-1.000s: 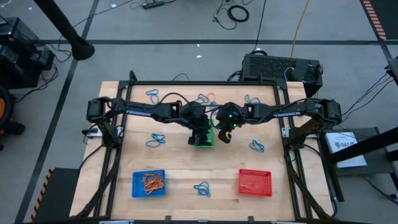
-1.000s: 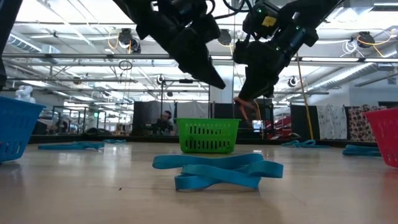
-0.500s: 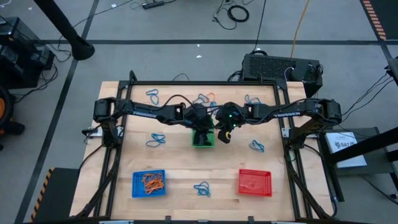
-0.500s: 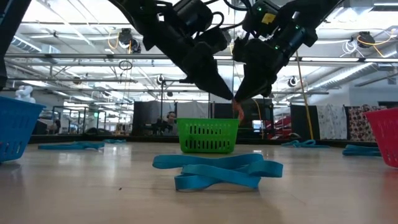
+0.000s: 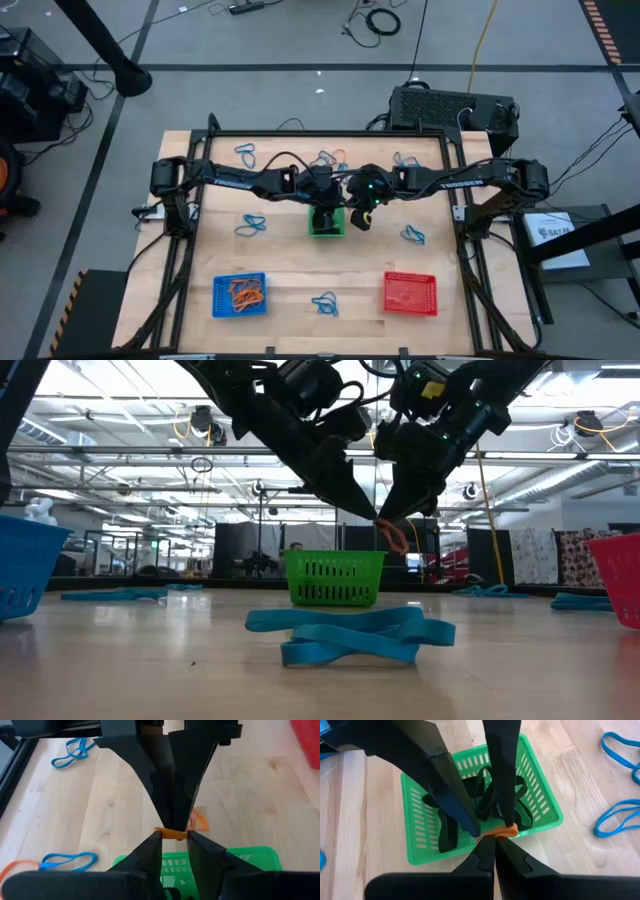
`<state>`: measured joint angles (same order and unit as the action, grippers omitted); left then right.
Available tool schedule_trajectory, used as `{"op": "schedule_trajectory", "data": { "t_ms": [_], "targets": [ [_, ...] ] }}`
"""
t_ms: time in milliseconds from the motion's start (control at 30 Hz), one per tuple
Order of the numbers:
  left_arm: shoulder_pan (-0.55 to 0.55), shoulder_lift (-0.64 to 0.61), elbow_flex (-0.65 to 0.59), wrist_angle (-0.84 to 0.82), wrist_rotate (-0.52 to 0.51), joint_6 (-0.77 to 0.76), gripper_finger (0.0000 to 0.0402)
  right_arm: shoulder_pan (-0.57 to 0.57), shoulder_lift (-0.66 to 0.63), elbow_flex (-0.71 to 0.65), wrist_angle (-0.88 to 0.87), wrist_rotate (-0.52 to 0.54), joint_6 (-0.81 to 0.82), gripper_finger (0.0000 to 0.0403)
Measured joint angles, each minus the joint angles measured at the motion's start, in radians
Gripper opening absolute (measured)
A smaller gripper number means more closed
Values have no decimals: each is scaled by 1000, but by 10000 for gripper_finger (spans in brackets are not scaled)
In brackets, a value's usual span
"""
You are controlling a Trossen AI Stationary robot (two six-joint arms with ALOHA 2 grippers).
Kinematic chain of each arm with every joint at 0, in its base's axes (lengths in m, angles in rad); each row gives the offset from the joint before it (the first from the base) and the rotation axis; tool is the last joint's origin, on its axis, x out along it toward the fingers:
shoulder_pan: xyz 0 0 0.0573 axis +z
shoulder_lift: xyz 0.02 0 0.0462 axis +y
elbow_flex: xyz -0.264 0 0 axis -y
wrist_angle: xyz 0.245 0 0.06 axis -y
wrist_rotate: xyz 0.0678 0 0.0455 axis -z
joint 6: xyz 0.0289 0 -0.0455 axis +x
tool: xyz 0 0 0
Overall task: Sort rubber bands into baskets
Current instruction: Put the orange rubber band into the blue bin
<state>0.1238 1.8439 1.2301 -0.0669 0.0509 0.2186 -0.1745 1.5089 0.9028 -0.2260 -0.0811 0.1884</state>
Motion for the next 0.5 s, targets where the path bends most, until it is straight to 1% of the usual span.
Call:
{"op": "schedule_trajectory", "data": {
  "t_ms": [133, 500],
  "targets": [
    [0, 0, 0, 0, 20, 5, 99, 0, 0, 0, 1, -2, -18, 0],
    [-1, 0, 0, 6, 17, 28, 99, 18, 0, 0, 3, -29, -36, 0]
  ]
}}
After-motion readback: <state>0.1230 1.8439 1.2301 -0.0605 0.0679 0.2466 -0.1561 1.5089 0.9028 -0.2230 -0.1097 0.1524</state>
